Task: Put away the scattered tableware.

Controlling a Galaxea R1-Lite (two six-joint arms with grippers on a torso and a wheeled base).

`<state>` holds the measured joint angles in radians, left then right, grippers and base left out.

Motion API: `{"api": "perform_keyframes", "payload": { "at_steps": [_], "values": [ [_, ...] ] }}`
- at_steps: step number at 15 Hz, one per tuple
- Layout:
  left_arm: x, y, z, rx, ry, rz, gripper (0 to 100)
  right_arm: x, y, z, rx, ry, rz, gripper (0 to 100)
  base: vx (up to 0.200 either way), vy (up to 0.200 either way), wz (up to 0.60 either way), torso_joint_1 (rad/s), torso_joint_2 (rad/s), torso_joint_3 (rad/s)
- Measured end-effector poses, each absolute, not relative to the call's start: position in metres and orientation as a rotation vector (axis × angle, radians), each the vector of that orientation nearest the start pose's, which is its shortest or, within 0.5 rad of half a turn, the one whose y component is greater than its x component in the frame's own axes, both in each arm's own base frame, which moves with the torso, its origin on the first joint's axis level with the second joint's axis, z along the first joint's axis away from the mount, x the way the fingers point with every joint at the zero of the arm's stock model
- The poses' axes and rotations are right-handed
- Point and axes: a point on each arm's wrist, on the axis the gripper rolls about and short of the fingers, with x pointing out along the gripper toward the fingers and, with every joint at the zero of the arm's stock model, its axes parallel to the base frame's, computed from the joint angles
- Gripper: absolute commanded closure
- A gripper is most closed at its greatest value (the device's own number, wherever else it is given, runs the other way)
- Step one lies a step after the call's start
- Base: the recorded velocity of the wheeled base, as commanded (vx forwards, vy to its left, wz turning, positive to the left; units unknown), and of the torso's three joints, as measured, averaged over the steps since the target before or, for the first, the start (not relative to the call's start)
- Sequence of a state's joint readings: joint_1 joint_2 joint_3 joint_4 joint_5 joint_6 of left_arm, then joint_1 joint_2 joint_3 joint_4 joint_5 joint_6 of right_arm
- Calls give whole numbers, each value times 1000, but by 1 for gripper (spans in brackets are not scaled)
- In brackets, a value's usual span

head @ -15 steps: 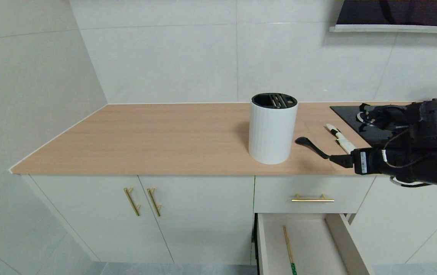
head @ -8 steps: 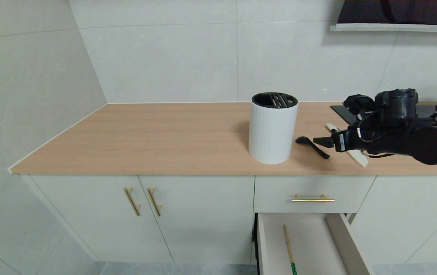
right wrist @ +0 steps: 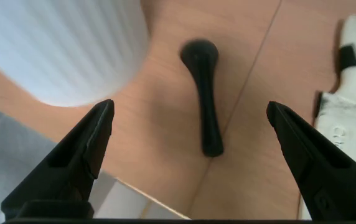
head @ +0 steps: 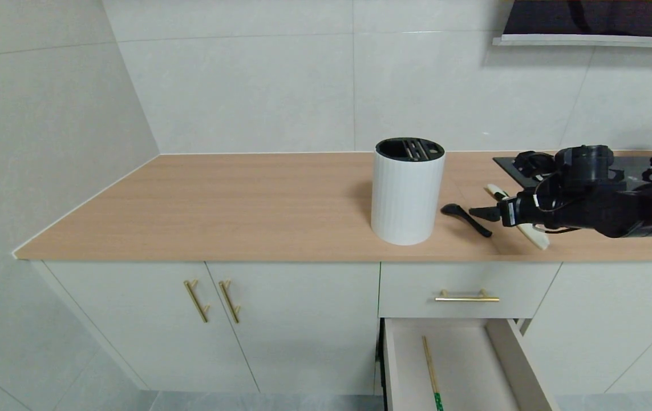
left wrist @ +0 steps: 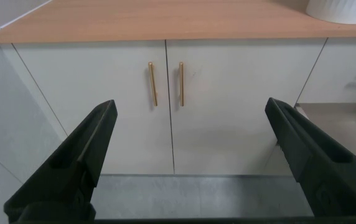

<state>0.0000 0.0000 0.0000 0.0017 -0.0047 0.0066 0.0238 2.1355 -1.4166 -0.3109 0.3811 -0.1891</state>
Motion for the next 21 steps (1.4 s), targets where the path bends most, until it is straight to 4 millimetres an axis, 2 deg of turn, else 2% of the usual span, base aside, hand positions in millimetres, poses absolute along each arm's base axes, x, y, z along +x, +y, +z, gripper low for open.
{"api": "perform_keyframes", "payload": {
  "at_steps": [2,8,17,18,21],
  "values": [
    [-23,0,75,7,2,-5,0,444,19,138,-114,389,440,0,0,0,0,0,0,0],
    [-23,0,75,6,1,-5,0,459,25,111,-109,430,445,0,0,0,0,0,0,0],
    [-23,0,75,7,2,-4,0,469,24,99,-113,441,414,0,0,0,0,0,0,0],
    [-23,0,75,7,1,-4,0,469,25,98,-114,443,410,100,0,0,0,0,0,0],
    [-23,0,75,7,1,-5,0,470,25,97,-114,447,409,100,0,0,0,0,0,0]
  ]
}}
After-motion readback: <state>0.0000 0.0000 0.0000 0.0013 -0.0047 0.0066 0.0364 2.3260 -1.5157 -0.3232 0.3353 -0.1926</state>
